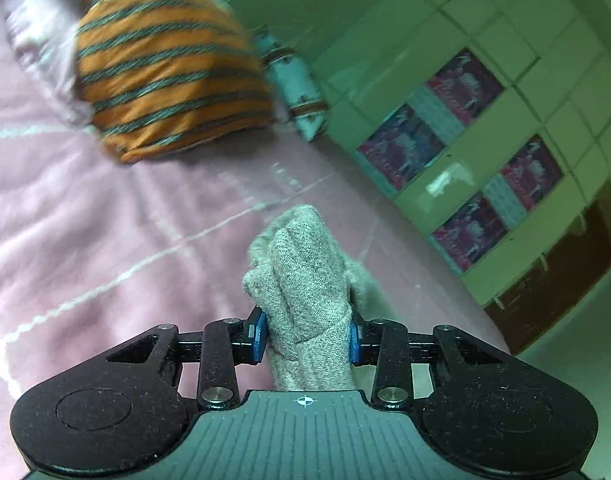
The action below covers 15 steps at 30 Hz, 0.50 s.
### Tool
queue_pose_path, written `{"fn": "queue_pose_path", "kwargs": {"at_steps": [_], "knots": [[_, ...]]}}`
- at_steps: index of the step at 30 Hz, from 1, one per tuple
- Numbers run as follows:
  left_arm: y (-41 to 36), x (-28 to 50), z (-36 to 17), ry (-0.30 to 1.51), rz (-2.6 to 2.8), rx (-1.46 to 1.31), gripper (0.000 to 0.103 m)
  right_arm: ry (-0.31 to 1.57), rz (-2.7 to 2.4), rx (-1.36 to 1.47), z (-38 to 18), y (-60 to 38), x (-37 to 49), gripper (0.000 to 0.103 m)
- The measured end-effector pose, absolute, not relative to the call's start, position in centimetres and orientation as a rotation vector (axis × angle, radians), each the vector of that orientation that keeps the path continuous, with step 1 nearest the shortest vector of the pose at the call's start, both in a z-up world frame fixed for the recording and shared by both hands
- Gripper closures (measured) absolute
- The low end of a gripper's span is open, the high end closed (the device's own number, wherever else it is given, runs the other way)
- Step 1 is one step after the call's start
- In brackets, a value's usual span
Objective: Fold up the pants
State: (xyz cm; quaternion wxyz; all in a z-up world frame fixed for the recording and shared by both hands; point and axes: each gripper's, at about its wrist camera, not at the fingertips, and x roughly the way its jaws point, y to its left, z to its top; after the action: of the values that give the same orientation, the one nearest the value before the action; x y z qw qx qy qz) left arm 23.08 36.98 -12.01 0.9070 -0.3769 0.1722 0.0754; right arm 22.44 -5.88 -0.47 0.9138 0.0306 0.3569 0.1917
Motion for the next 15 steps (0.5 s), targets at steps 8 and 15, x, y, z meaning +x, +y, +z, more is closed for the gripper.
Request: {"fn": "queue_pose_path", "kwargs": {"at_steps": [8,15], "knots": [[26.7,25.9,-5.6,0.343,0.025,-0.559,0.065,0.660,0.255,0.355,0.8,-15.0,22.1,0.063],[12.0,29.4,-2.6,0.380,-0.180,-0.399,0.066,0.648,0.155,0.487,0.0,-22.3,21.3,0.062]]}}
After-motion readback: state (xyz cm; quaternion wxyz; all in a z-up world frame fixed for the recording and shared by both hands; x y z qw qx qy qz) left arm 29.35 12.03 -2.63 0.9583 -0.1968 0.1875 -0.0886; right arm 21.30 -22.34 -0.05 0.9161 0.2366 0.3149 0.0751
